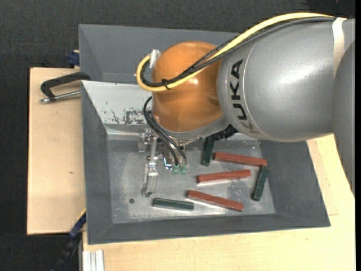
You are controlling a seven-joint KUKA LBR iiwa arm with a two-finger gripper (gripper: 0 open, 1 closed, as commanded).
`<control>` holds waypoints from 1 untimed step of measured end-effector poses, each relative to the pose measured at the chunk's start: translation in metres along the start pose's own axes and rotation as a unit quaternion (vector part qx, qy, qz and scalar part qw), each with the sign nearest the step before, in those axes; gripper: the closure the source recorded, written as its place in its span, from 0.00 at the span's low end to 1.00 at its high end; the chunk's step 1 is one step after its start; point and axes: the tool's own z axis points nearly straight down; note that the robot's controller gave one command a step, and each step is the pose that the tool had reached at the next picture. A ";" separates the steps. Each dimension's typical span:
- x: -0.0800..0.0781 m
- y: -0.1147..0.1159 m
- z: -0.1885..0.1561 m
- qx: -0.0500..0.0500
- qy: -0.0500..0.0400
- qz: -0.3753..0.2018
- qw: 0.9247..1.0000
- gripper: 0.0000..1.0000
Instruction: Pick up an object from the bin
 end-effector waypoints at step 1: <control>-0.002 -0.001 -0.004 -0.001 -0.004 0.001 1.000 0.00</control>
Offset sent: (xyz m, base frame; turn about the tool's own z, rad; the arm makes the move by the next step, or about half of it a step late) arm 0.0029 -0.0925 -0.0935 -0.1070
